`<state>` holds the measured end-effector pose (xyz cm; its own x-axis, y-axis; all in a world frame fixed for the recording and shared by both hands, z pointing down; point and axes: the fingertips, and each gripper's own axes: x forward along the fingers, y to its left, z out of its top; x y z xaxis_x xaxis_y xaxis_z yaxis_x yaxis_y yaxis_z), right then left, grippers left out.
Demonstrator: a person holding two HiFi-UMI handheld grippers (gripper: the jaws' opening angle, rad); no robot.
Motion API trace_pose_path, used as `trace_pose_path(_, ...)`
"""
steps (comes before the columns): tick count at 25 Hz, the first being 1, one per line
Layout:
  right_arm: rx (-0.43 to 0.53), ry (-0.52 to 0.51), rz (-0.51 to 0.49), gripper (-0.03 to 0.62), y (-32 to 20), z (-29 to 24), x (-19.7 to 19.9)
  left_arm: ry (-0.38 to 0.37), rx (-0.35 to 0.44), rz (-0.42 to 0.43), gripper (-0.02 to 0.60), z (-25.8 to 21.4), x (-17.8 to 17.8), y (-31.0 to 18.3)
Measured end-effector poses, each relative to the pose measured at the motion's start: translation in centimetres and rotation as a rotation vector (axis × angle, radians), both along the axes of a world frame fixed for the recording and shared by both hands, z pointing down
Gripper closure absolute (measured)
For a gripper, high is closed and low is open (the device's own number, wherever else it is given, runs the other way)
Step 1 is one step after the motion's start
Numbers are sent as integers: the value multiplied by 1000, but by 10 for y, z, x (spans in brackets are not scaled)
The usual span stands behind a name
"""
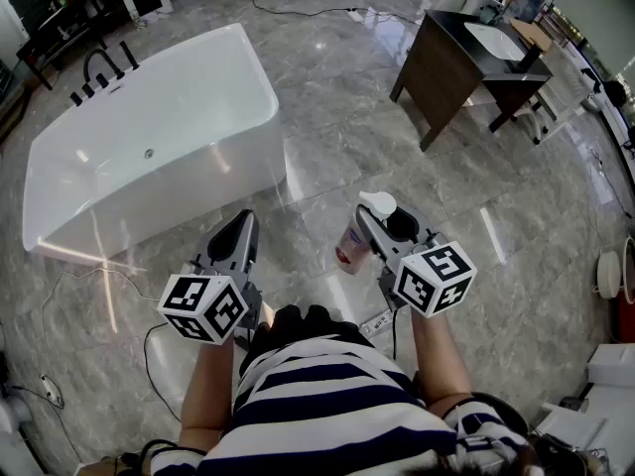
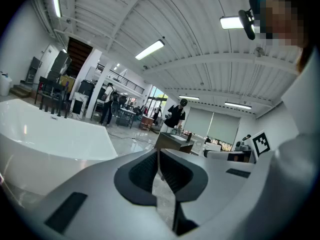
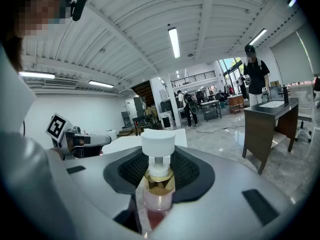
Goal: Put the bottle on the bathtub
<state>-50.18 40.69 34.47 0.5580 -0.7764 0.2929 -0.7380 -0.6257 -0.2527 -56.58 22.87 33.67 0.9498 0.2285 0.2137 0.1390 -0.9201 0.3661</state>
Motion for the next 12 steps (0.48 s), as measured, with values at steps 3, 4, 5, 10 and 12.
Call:
trace_pose_path(3,-10,-4,-2,441,7,5,7,4,-7,-3,555,2,6,8)
trace_pose_path(4,-11,-8,-1,441,9,7,9,2,-7,-3,555,4,8,10)
trace_pose_path(5,-10,-12,1,441,11,9,10,-2,-8,-3,555,6,10,12)
trace_pose_path(10,7,-38,-7,441,21,16,19,-22,-31,11,555,14,22,26)
trace_pose_path(12,8,-46,-15,441,24,18,23,-33,-16,21,555,19,28,34)
